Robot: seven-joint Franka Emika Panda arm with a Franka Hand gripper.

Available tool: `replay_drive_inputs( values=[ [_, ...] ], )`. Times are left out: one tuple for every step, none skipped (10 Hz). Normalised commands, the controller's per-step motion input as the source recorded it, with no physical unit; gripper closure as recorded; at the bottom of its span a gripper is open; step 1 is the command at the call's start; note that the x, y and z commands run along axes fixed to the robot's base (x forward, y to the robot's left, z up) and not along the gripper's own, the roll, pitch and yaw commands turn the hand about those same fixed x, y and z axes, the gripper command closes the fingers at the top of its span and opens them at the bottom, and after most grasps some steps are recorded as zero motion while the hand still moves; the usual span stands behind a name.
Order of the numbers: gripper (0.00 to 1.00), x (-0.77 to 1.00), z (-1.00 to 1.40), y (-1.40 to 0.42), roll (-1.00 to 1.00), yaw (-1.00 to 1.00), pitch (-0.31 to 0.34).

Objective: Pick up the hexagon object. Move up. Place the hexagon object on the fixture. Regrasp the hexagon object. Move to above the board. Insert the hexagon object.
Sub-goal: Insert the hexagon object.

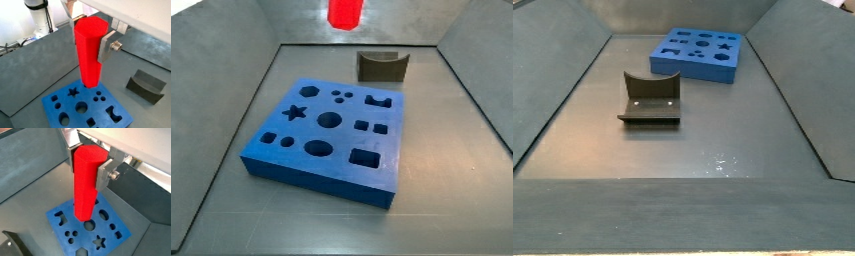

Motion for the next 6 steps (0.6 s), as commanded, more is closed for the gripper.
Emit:
replay_drive_inputs(
  values=[
    [1.00,0.03,-0.21,0.00,0.01,0.00,-0.060],
    [1.00,0.00,0.00,0.00,0.00,0.00,0.010],
    [1.00,0.17,0.00,0.27,-0.03,0.00,0.057],
    [1.00,-0.08,0.00,0.98,-0.17,0.02,-0.034],
    [1.00,-0.54,0.00,0.85,-0.16,0.00,-0.070],
    [1.00,-0.47,0.00,0.45,-0.05,-0.33,-0.034]
  ],
)
